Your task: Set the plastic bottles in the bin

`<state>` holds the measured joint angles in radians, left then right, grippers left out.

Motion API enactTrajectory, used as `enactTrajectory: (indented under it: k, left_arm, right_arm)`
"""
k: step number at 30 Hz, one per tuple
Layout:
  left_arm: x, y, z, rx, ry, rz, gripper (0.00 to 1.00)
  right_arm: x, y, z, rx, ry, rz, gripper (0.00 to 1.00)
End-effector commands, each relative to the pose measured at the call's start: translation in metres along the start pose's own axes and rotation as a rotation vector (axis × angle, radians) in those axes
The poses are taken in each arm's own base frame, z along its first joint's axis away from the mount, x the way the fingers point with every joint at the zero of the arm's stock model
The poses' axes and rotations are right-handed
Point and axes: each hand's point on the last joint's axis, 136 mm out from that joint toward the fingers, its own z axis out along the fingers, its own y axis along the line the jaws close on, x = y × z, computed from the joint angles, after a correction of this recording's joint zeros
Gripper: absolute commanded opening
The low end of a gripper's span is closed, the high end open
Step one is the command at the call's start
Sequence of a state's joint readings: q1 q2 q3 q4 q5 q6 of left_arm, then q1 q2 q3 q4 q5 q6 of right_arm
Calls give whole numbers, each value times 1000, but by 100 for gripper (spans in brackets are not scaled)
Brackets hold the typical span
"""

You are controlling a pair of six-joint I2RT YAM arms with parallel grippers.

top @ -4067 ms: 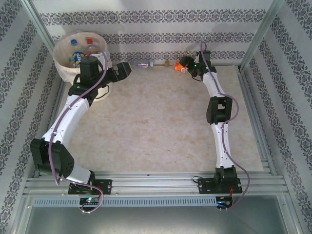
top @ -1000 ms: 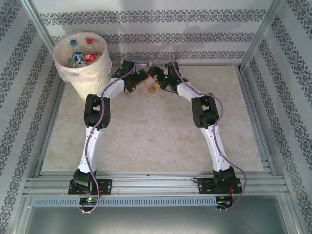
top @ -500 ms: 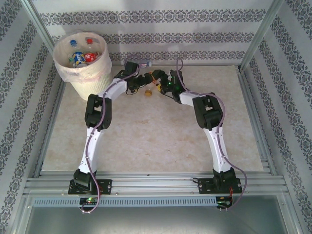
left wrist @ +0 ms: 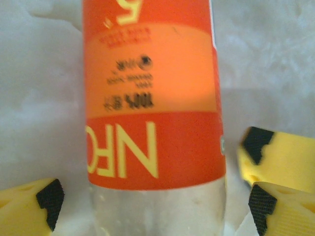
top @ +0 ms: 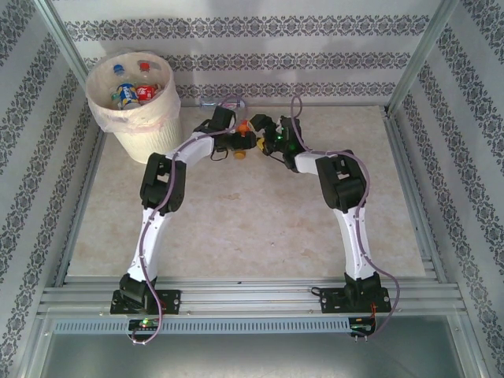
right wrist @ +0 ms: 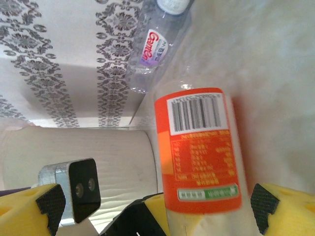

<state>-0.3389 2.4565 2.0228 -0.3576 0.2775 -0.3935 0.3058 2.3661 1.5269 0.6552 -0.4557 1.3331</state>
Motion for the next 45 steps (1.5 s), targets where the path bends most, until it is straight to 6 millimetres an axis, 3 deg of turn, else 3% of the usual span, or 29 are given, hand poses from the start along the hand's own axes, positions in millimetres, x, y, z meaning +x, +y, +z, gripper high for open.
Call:
enactTrajectory:
  k: [1,10,19,26,34,39,45]
  left_arm:
    - [44,-1,4,-138,141,103,92]
    - [42,6,11,-306,127,180,70]
    - [32,13,4,-380,90,160,55]
    - [28,1,-14,-331,72,169,41]
    - [3,-24,-74,-272,-31,170,31]
    - [-6,-40,-130,-224,-98,167,29]
    - [-15,-41,-204,-218,-176,149,28]
  right_arm:
    - [-36,36,-38,-39,-114,-61,98]
    - [-46,31,-113,81,-159,-154,98]
    - [-25,36,-185,206,-167,-299,98]
    - [-9,47,-220,274,-169,-437,98]
    - [12,86,-218,213,-146,-653,98]
    - [27,112,-209,176,-140,-788,98]
    - [21,136,-206,139,-211,-807,98]
